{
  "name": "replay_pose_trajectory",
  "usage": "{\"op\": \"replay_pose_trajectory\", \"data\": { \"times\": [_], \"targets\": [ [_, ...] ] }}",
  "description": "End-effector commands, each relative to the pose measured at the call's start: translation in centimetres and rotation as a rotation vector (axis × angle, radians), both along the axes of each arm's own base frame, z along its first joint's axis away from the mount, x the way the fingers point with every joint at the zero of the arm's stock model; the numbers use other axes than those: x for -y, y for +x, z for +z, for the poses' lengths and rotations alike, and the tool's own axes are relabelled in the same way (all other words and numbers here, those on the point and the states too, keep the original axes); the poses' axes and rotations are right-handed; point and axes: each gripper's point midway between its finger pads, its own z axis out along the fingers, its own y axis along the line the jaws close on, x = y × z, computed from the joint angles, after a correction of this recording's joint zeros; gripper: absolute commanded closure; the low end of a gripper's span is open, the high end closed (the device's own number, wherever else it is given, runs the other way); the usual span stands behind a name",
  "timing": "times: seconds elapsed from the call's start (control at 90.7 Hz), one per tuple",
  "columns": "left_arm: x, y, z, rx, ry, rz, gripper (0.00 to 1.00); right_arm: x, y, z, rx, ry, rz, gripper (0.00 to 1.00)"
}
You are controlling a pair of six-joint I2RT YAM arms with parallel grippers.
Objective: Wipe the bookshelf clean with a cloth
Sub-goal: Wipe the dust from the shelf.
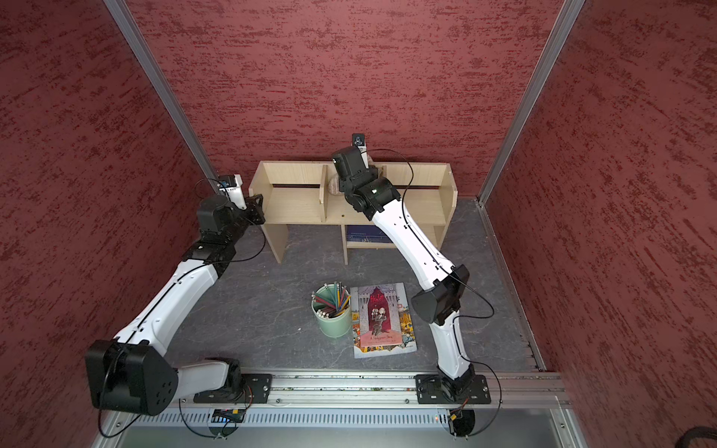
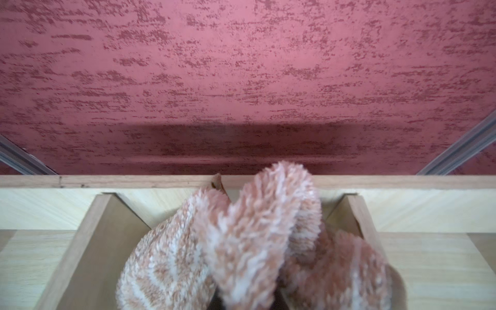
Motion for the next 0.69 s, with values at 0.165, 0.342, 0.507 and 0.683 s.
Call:
{"op": "replay_pose_trajectory", "data": {
  "times": [0.165, 0.342, 0.507, 0.683],
  "targets": [
    [3.2, -1.1, 0.5, -0.013, -0.112, -0.141, 1.00, -4.5, -0.4, -0.7, -0.019, 0.060, 0.191, 1.00],
    [3.3, -1.0, 0.5, -0.013, -0.114, -0.144, 1.00, -5.3, -2.4, -3.8, -0.110, 0.088, 0.250, 1.00],
    [3.4, -1.0, 0.4, -0.015, -0.115, -0.145, 1.00, -4.9, -4.8, -6.2, -0.163, 0.060, 0.261, 1.00],
    [3.5, -1.0, 0.4, -0.017, -0.113, -0.148, 1.00, -0.6, -5.5, -7.8, -0.196, -0.074, 0.102, 1.00]
  ]
}}
